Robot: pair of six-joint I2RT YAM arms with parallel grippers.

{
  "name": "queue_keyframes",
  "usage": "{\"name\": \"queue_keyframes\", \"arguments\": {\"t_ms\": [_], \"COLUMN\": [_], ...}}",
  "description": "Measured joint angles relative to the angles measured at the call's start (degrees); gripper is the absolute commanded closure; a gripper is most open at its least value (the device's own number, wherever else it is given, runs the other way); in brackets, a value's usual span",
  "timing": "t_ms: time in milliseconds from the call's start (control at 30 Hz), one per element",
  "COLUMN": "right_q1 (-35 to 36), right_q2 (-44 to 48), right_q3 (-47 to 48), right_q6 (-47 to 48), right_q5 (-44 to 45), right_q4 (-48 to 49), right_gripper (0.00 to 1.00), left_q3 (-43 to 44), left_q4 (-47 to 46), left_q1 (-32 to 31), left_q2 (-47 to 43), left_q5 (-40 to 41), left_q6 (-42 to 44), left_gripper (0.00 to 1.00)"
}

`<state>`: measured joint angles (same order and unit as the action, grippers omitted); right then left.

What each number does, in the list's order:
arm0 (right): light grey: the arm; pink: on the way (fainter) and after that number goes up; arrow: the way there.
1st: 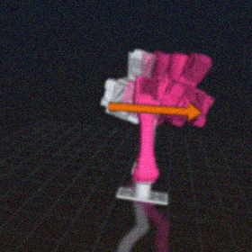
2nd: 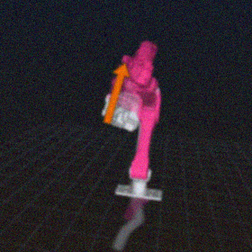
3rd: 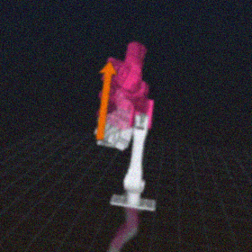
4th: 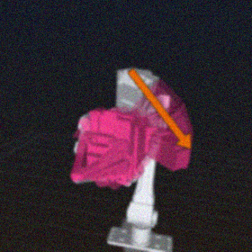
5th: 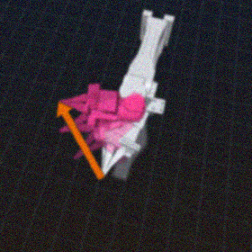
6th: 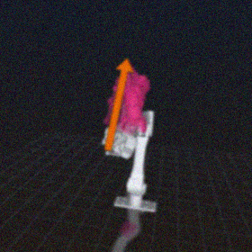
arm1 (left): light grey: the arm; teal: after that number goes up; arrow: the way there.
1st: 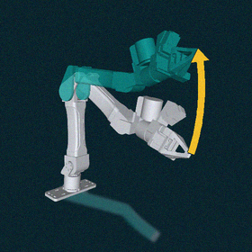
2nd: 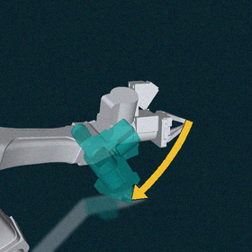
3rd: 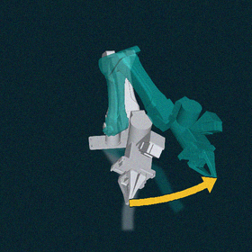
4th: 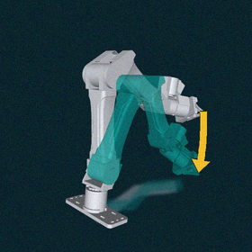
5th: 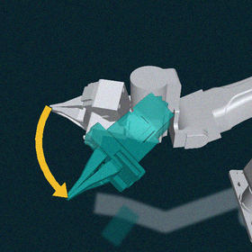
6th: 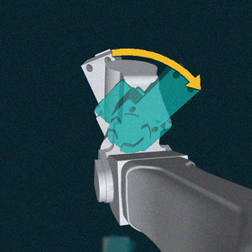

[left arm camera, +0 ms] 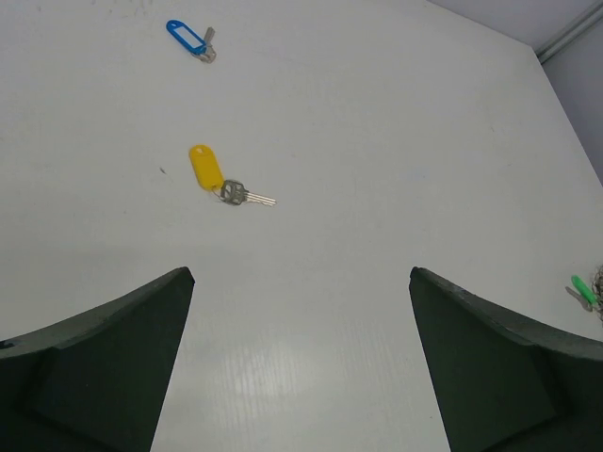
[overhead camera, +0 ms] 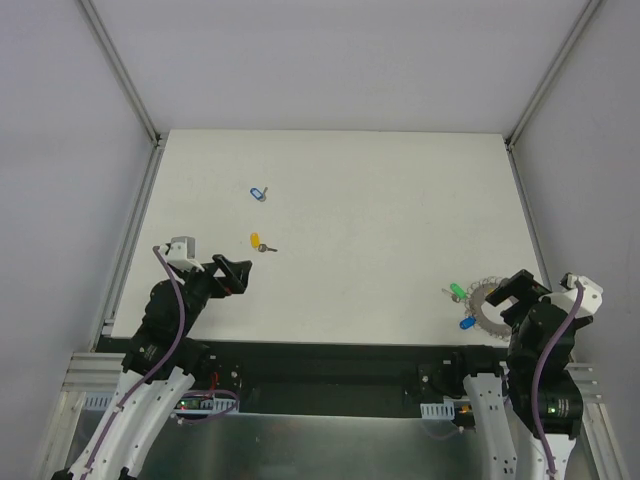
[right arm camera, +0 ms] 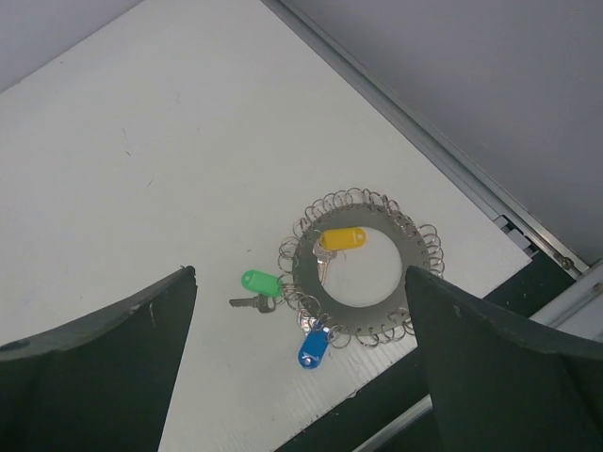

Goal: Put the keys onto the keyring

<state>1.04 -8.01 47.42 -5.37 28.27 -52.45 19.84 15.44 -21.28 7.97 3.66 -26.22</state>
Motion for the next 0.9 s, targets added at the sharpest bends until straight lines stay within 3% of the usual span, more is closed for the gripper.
{"name": "queue_keyframes", "arguments": {"t_ms": [333, 900], "right_q1": [0.0, -0.3], "right_q2": [-3.7, -33.4], "right_q3": [0.1, 1.0], "right_q6": [-2.0, -6.1], "right_q5": [1.6, -1.9], "right_q4": [-1.9, -1.7], "right_gripper": [0.04, 0.04], "left_q3": [-0.1, -0.3], "left_q4": [0.0, 0.1], "left_q1": [0.0, 0.0], "left_q2": [-1.1, -2.5], "left_q5": [0.0, 0.0], "left_q6": [0.0, -0.1], "left_gripper": [0.01, 0.01]}}
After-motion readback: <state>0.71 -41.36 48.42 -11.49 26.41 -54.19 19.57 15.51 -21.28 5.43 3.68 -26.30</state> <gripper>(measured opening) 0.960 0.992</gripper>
